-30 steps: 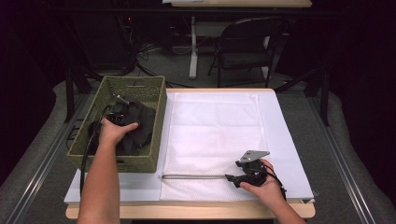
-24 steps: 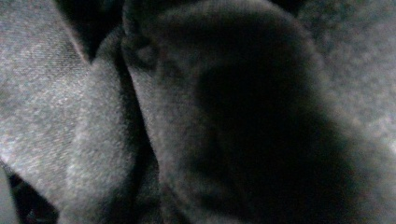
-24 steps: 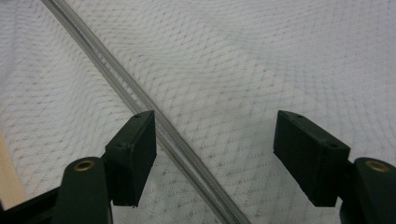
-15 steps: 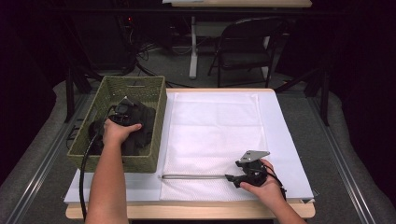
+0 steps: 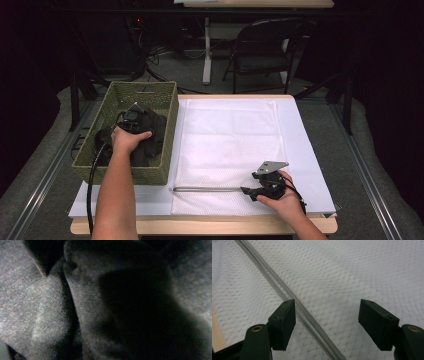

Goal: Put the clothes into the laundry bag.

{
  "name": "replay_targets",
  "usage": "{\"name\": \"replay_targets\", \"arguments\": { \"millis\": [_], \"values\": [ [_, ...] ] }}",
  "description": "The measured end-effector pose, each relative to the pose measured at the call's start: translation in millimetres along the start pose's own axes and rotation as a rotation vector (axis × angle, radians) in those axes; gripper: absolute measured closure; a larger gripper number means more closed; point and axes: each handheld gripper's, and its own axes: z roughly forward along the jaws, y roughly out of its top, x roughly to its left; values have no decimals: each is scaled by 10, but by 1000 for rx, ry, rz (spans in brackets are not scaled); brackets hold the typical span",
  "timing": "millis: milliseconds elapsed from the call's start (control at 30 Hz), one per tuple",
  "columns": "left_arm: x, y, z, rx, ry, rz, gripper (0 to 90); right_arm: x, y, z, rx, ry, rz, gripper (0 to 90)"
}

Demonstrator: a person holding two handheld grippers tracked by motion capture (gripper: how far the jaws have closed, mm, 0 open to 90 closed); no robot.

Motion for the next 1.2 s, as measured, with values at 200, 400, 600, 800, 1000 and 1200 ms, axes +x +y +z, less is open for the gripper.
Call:
{"name": "replay_targets", "arguments": {
  "millis": [200, 400, 600, 800, 1000, 1200],
  "values": [
    [0, 8, 0, 7, 2, -3, 1, 0, -2, -3, -2, 1, -4, 297],
    [13, 0, -6, 1, -12, 20, 8, 1, -1, -2, -1, 1, -4, 297],
    [-4, 9, -34, 15, -23, 13, 84, 0, 0, -2, 0, -1, -2, 297],
    [-21, 9, -73, 24, -61, 13, 231, 1, 1, -4, -2, -3, -6, 297],
    [-32, 6, -95, 26, -73, 15, 370, 4, 2, 0, 0, -3, -6, 297],
    [-25, 4, -111, 25, -82, 17, 456, 8, 6, 7, 2, -3, -13, 297]
  ]
}}
